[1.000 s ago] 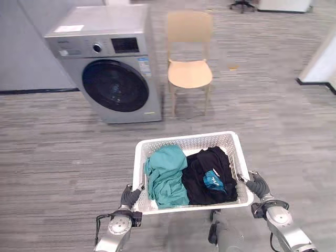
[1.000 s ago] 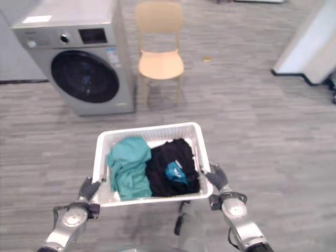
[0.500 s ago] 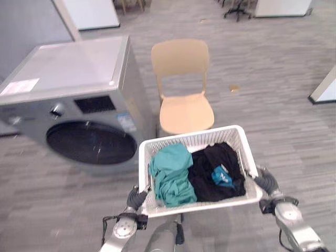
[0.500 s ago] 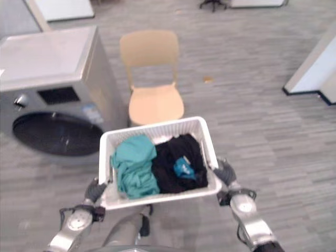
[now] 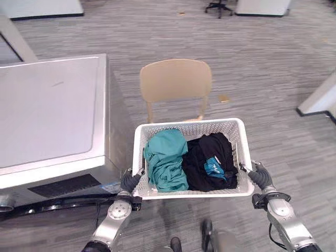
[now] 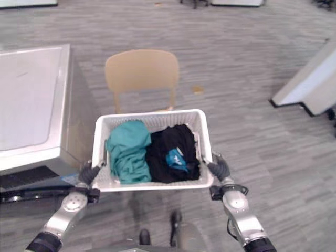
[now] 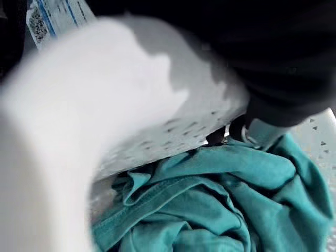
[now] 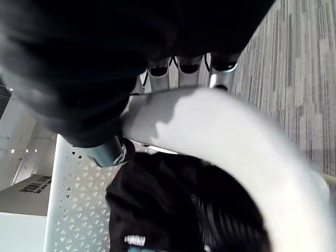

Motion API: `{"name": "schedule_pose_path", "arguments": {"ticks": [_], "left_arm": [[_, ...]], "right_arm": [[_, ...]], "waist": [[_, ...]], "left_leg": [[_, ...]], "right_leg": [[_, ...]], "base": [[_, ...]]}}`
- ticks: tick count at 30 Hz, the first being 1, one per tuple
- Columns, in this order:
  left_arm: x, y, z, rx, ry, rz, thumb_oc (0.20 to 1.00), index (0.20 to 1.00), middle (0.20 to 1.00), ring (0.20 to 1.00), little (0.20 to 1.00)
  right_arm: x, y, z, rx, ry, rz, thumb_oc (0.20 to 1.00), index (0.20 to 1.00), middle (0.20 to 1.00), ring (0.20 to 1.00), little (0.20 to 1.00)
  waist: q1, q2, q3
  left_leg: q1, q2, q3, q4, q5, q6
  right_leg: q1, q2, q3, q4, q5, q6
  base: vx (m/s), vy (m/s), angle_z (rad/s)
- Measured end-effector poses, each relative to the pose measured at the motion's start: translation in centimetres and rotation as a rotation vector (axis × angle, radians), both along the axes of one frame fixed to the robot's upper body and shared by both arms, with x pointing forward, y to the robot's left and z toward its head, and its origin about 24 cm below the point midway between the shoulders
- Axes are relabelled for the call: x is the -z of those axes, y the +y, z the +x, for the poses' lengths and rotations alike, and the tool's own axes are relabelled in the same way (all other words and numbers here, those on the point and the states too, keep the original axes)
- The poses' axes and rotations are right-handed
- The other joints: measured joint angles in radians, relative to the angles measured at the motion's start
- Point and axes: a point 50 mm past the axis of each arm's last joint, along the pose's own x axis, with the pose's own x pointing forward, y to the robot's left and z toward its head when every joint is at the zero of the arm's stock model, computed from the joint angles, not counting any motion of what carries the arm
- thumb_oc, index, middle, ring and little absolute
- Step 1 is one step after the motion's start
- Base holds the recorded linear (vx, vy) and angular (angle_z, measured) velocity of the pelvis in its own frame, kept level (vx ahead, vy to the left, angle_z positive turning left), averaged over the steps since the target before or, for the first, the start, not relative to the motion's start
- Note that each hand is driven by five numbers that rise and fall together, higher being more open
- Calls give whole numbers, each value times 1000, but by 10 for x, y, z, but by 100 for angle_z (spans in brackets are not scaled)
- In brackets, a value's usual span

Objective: Grab the laundry basket,head to the washer,open it,put in the laundry and shut it.

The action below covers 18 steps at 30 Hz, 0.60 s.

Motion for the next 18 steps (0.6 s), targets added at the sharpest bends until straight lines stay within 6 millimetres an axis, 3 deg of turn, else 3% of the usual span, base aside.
{"name": "schedule_pose_path", "arguments": {"ticks": [1, 2, 3, 4, 5, 8, 9, 10, 11, 12, 18], "left_arm": [[3, -2, -3, 2, 16, -2, 200, 200, 200, 200, 200], [14, -2, -17, 0, 64, -4, 200, 200, 200, 200, 200], [19, 0, -29, -12, 93, -7, 200, 200, 200, 200, 200], [26, -8, -35, -26, 120, -39, 200, 200, 200, 200, 200], [26, -6, -38, -40, 121, -41, 200, 200, 200, 200, 200], [24, -4, -38, -42, 109, -35, 200, 200, 200, 200, 200], [23, -1, -36, -54, 104, -29, 200, 200, 200, 200, 200], [22, 0, -36, -54, 101, -28, 200, 200, 200, 200, 200], [23, -2, -35, -49, 106, -27, 200, 200, 200, 200, 200], [23, -3, -35, -45, 107, -23, 200, 200, 200, 200, 200], [33, -8, -39, -11, 165, 23, 200, 200, 200, 200, 200]], "right_arm": [[2, -2, -1, -2, 10, -10, 200, 200, 200, 200, 200], [7, -2, -5, -5, 35, -9, 200, 200, 200, 200, 200], [12, 0, -10, -13, 58, -5, 200, 200, 200, 200, 200], [17, -3, -13, -14, 82, -13, 200, 200, 200, 200, 200], [18, -4, -15, -6, 91, -12, 200, 200, 200, 200, 200], [16, -1, -11, -40, 81, -20, 200, 200, 200, 200, 200], [12, 2, -4, -51, 63, -20, 200, 200, 200, 200, 200], [12, 2, -3, -50, 63, -22, 200, 200, 200, 200, 200], [14, 1, -5, -46, 74, -23, 200, 200, 200, 200, 200], [15, -1, -7, -39, 80, -25, 200, 200, 200, 200, 200], [38, -10, -16, 4, 171, -35, 200, 200, 200, 200, 200]], "waist": [[4, -2, -1], [7, -34, -16], [9, -65, -37], [20, -30, -43], [30, -41, -51], [41, -40, -57], [59, -38, -58], [58, -44, -55], [53, -45, -55], [43, -45, -55], [6, -45, -63]], "left_leg": [[22, -9, 0, 1, -2, -3], [84, -51, 20, 24, -19, -30], [113, -79, 12, 45, -41, -61], [109, -57, 20, 96, -69, -74], [72, -44, 36, 159, -89, -111], [-15, 35, 68, 127, -101, -132], [-65, 90, 69, 86, -72, -139], [-82, 102, 69, 77, -35, -146], [-85, 127, 69, 72, 38, -143], [-83, 135, 67, 73, 66, -159], [-57, 138, 63, -5, 99, -180]], "right_leg": [[-4, 2, 24, -47, 50, -10], [17, -18, 25, -72, 224, -73], [46, -39, 17, -68, 298, -73], [68, -19, 15, -63, 298, -69], [98, -35, 44, -106, 286, -99], [183, -23, -5, -243, 304, -109], [189, -4, -11, -244, 289, -115], [199, 1, -21, -244, 279, -111], [226, 9, -47, -249, 263, -107], [241, 15, -61, -249, 251, -105], [245, 13, -97, -249, 241, -83]], "base": [[203, -313, 84], [146, -242, 84], [183, -320, 68], [95, -234, 38], [69, -216, 36], [38, -141, 47], [54, -197, 14], [42, -172, 17], [24, -91, 35], [31, -66, 41], [33, -18, 16]]}}
